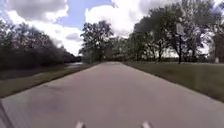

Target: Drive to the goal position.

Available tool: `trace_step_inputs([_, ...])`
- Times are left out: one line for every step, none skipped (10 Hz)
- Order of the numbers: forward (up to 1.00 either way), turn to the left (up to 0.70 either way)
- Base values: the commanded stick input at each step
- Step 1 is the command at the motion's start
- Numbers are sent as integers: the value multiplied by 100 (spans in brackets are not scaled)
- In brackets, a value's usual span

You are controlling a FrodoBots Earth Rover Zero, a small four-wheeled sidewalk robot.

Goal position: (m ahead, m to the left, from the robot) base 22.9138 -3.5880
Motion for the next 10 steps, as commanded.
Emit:
trace_step_inputs([100,0])
trace_step_inputs([100,0])
trace_step_inputs([100,0])
trace_step_inputs([100,0])
trace_step_inputs([100,0])
trace_step_inputs([100,0])
trace_step_inputs([100,0])
trace_step_inputs([100,0])
trace_step_inputs([100,-8])
trace_step_inputs([100,-17])
